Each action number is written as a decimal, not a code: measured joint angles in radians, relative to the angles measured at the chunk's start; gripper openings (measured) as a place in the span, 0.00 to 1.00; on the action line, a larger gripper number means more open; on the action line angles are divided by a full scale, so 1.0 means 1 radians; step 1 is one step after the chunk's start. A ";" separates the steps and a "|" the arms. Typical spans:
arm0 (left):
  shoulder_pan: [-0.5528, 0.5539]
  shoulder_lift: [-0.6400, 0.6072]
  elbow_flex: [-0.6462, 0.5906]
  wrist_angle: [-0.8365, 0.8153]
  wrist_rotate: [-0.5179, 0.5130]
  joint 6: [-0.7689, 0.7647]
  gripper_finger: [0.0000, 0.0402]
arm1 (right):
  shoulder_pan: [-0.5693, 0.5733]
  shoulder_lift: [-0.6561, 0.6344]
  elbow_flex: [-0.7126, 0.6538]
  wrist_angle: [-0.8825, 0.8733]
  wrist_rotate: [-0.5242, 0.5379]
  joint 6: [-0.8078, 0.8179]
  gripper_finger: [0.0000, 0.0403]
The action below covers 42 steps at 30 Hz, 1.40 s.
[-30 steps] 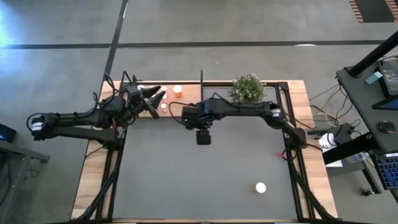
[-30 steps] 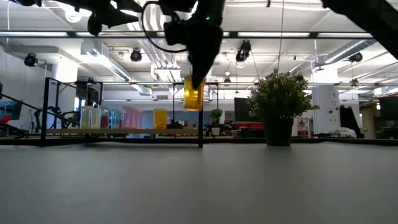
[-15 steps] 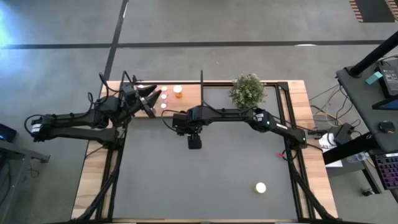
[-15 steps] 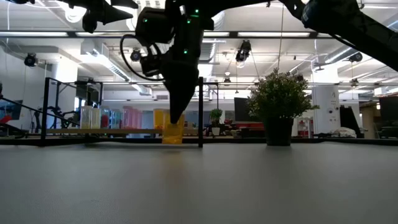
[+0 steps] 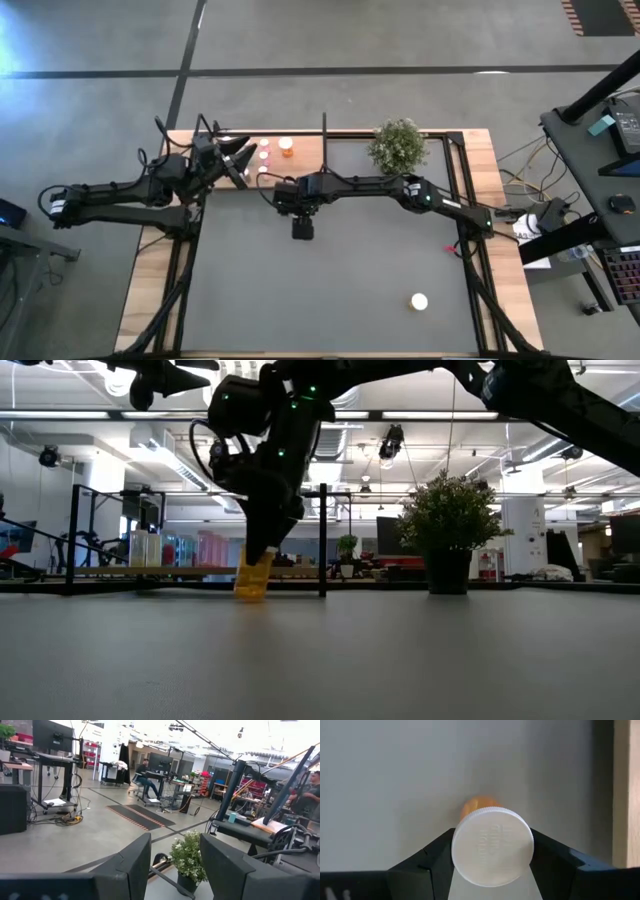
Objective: Pick and place medicine bottles onto shelf by color
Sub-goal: Move the orange pill bottles to the center of the table
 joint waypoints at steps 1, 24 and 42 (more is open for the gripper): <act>0.000 0.002 0.000 0.000 0.000 0.000 0.38 | 0.000 0.000 0.000 0.004 0.003 0.016 0.52; 0.000 0.008 0.000 -0.005 0.000 0.000 0.38 | -0.001 -0.033 0.001 -0.030 0.008 0.088 0.64; 0.001 -0.005 0.000 -0.007 0.000 0.054 0.38 | 0.005 -0.203 -0.010 -0.395 0.144 0.308 0.60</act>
